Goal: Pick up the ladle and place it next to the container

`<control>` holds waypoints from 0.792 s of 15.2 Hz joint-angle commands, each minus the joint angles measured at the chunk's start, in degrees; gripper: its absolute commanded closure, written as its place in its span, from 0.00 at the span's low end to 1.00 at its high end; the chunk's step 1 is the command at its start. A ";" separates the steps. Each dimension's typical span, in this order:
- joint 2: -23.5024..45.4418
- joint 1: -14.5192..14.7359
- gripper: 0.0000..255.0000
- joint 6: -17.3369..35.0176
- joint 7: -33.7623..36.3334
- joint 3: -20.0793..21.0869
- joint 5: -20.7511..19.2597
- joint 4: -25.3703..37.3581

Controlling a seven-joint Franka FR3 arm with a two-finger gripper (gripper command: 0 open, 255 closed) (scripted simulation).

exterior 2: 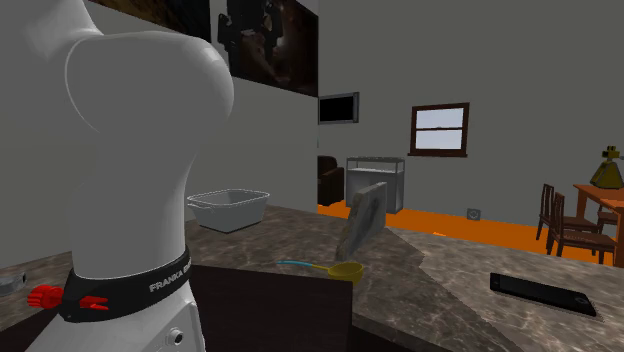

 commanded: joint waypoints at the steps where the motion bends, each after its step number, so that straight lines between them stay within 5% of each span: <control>1: 0.00 0.00 0.00 0.00 0.00 0.00 0.00 0.00; 12: 3.23 3.52 0.00 15.80 -25.88 -12.85 -7.36 -15.55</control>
